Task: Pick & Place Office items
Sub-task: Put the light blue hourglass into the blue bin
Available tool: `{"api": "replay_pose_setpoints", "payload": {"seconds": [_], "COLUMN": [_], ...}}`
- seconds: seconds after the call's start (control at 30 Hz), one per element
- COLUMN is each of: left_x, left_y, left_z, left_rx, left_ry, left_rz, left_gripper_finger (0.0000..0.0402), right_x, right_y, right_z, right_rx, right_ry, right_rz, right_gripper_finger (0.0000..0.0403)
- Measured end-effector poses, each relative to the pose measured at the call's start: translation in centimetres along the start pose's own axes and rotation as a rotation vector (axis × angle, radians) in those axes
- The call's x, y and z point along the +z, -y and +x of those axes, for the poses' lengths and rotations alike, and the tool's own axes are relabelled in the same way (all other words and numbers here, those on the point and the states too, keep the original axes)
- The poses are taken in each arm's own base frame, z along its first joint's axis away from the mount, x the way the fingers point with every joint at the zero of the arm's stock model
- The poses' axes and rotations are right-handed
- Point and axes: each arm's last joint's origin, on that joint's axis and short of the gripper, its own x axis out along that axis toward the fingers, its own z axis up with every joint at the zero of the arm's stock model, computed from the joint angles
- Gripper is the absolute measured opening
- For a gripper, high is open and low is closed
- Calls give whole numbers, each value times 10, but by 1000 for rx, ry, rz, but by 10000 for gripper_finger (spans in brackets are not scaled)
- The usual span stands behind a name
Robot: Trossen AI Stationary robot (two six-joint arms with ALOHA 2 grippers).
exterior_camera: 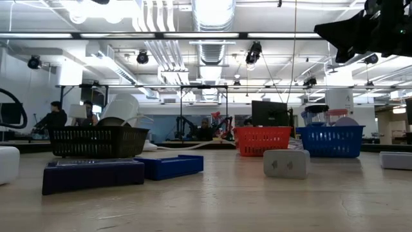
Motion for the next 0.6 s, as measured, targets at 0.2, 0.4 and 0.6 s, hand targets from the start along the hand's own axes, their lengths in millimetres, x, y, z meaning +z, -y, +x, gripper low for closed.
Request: {"api": "replay_pose_setpoints", "payload": {"seconds": [0.2, 0.4, 0.6], "left_x": [8, 14, 16], "left_y": [1, 1, 6], "left_z": [18, 41, 68], "left_rx": [-59, -85, -39], "left_ry": [120, 210, 285], "left_rz": [44, 50, 70], "left_gripper_finger": [196, 196, 196], "right_x": [4, 3, 15], "right_y": [-4, -5, -7], "right_z": [0, 5, 16], "right_rx": [140, 145, 172], "right_ry": [50, 23, 39], "right_rz": [-14, 27, 15], "right_gripper_finger": [8, 23, 96]}}
